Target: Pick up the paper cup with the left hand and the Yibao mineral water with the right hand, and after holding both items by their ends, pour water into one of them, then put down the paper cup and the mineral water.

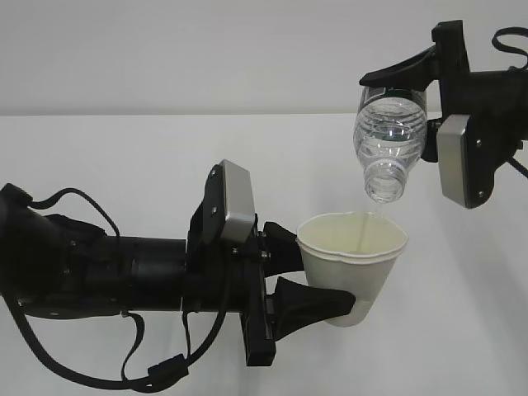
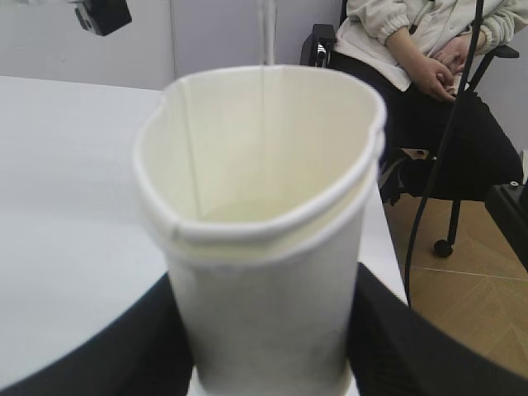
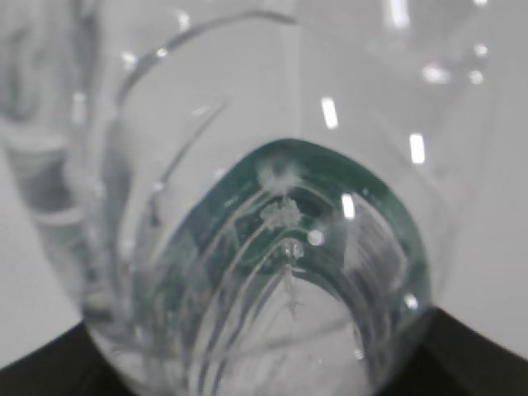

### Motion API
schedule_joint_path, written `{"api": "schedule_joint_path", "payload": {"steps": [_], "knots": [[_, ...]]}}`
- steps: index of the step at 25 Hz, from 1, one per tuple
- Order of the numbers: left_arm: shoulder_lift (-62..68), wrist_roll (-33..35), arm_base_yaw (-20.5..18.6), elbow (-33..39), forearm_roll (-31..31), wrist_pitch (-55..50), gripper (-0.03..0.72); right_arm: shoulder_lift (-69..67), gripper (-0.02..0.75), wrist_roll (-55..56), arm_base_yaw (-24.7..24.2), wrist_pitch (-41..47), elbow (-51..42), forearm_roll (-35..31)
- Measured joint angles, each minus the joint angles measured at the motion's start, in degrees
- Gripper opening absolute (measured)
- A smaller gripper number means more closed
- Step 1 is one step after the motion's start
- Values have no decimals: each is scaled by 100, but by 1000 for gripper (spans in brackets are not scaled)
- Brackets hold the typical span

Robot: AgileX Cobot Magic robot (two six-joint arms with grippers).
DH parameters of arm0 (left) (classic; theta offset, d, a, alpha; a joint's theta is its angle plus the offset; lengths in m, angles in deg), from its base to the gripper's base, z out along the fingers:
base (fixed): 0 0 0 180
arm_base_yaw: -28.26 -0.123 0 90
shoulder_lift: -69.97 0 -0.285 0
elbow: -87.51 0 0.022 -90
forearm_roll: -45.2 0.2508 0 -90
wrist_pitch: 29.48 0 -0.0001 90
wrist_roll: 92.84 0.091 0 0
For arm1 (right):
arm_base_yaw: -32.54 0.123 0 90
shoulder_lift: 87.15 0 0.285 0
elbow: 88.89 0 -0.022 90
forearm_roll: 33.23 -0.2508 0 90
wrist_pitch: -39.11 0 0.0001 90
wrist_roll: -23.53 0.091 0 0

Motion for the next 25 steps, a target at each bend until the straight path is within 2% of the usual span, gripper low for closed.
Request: {"api": "schedule_joint_path", "payload": {"steps": [25], "knots": [[0,0,0,0,0,0,391,0,489,-23,0,-2,0,0]]}}
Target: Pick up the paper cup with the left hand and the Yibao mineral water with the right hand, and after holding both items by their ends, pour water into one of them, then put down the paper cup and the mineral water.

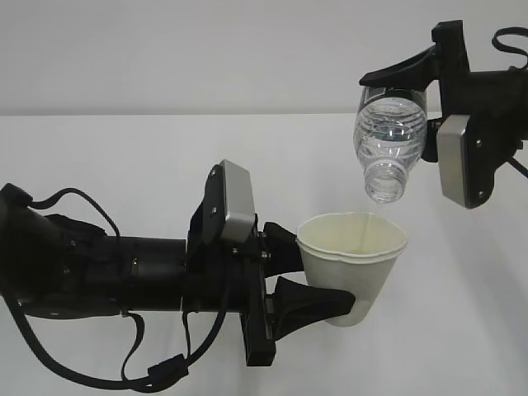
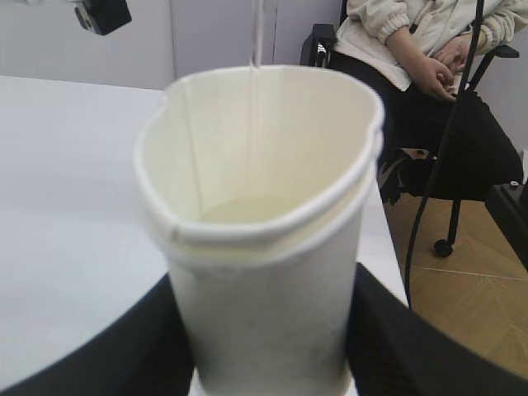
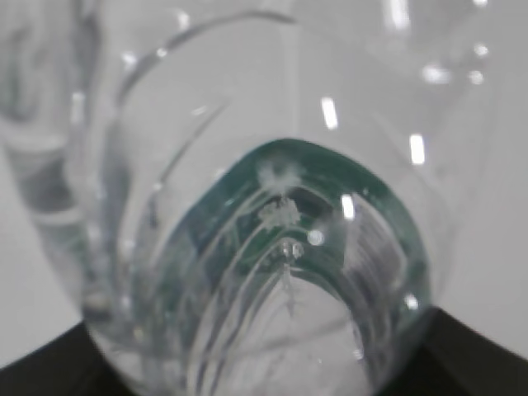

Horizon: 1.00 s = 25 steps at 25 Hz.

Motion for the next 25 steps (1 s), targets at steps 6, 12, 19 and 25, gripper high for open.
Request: {"api": "schedule_joint_path", "payload": {"steps": [6,12,19,25], "knots": [[0,0,0,0,0,0,389,0,489,-10,0,-10,0,0],[0,0,0,0,0,0,389,0,489,-10,0,-10,0,0],[0,0,0,0,0,0,389,0,489,-10,0,-10,0,-10],[0,0,0,0,0,0,389,0,489,-20,0,-10,0,-10]]}}
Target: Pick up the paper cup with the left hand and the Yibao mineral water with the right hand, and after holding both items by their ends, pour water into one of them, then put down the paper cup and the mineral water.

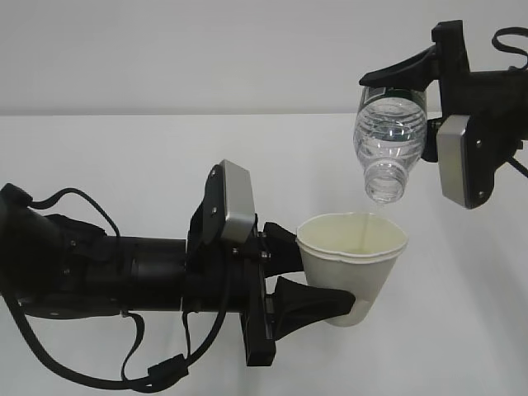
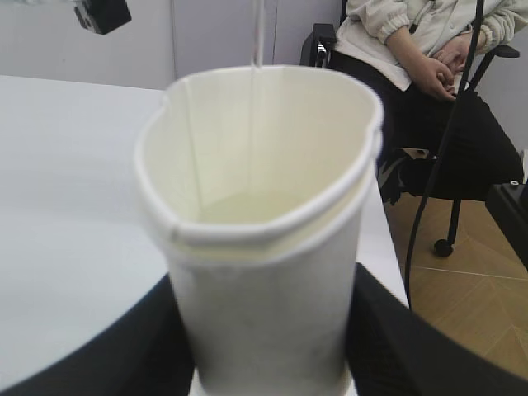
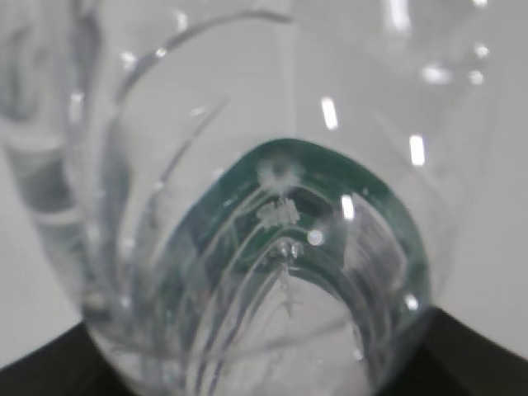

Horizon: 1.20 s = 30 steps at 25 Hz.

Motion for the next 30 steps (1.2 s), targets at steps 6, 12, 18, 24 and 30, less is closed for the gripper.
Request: {"api": "schedule_joint_path", "payload": {"steps": [6,12,18,24,30], "knots": [[0,0,0,0,0,-4,388,0,489,0,0,0,0,0],[0,0,0,0,0,-13,388,0,489,-35,0,0,0,0],[0,0,0,0,0,-13,388,0,489,-59,0,0,0,0],[0,0,0,0,0,-13,385,0,489,-67,0,0,0,0],[0,0,0,0,0,-13,382,0,489,-71,0,0,0,0]]}}
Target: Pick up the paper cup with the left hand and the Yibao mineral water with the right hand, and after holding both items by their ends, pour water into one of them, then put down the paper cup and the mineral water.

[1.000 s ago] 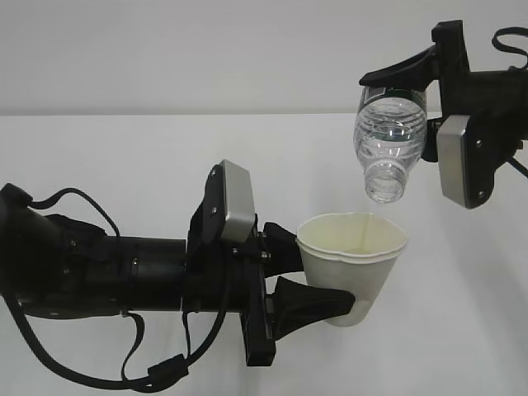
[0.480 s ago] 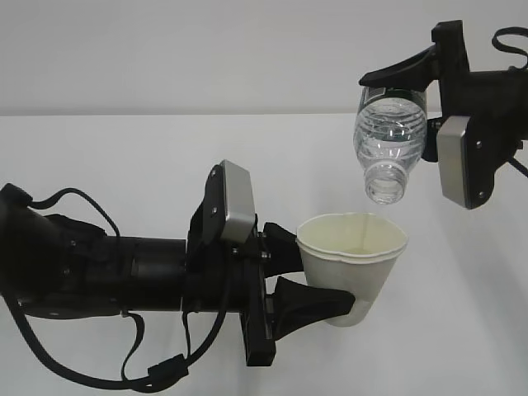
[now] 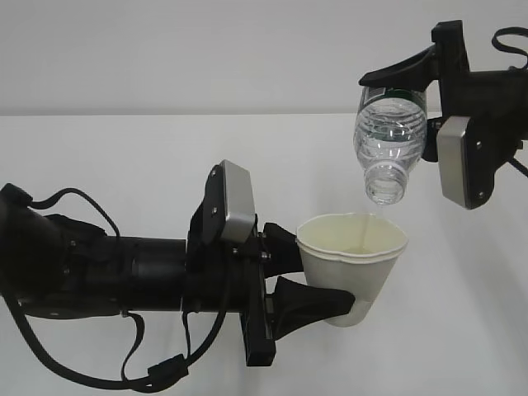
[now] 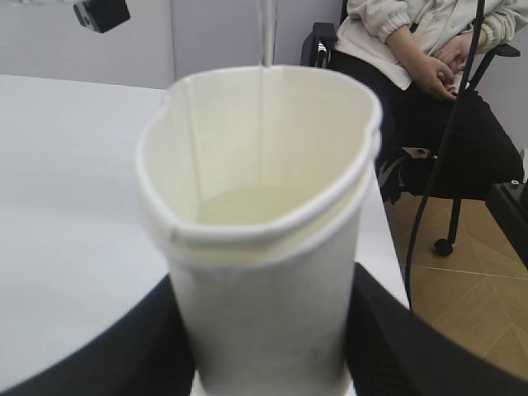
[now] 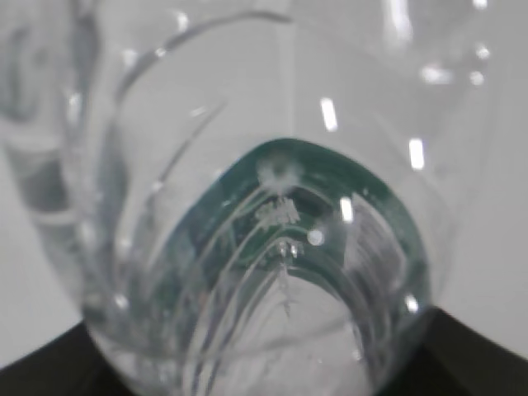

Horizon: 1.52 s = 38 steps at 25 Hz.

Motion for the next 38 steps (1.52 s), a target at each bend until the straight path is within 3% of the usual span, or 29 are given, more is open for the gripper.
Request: {"api": "schedule_joint_path", "payload": {"steps": [38], "knots": [[0,0,0,0,0,0,379,0,489,-66,0,-45,0,-10]]}}
